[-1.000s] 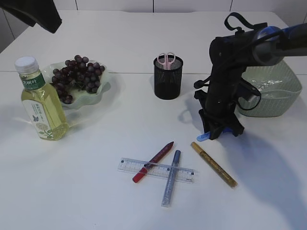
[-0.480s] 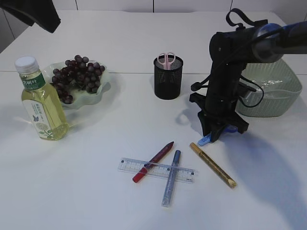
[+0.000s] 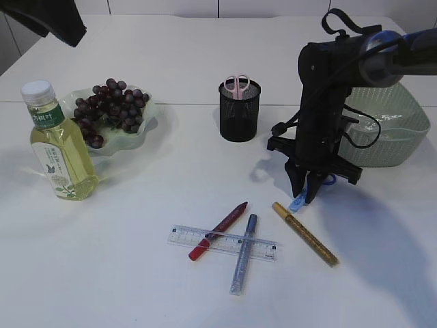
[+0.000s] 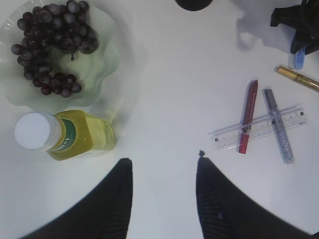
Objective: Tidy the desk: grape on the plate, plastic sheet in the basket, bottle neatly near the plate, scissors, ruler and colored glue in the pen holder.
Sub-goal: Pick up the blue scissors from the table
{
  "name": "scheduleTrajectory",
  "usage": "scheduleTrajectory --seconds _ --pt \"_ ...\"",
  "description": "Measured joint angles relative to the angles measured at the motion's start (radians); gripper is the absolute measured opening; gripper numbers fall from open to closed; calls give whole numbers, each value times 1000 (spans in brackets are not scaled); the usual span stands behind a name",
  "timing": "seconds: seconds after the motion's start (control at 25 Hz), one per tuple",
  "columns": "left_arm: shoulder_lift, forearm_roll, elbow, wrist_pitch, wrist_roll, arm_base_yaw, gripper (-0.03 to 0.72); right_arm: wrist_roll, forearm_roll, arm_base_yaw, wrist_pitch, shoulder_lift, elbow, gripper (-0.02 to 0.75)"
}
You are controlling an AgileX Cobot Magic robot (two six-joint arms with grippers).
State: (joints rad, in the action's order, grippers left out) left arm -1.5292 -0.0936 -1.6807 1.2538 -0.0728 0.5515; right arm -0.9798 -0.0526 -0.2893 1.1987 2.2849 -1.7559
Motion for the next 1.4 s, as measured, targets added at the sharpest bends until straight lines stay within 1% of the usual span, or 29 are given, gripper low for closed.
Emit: scheduleTrajectory --seconds 0.2,0.24,0.36,0.4,0.6,1.04,1.4 --pt "0 0 0 0 0 0 307 102 0 0 0 0 0 154" --pt "0 0 0 0 0 0 326 131 0 0 2 0 0 154" --pt "0 0 0 0 0 0 312 206 0 0 2 0 0 154" --pt "0 0 0 0 0 0 328 232 0 0 2 0 0 154" --pt "0 12 0 0 0 0 309 344 0 0 2 0 0 154" --pt "0 30 0 0 0 0 308 618 1 2 4 0 0 154" --pt "0 36 0 0 0 0 308 720 1 2 6 0 0 154"
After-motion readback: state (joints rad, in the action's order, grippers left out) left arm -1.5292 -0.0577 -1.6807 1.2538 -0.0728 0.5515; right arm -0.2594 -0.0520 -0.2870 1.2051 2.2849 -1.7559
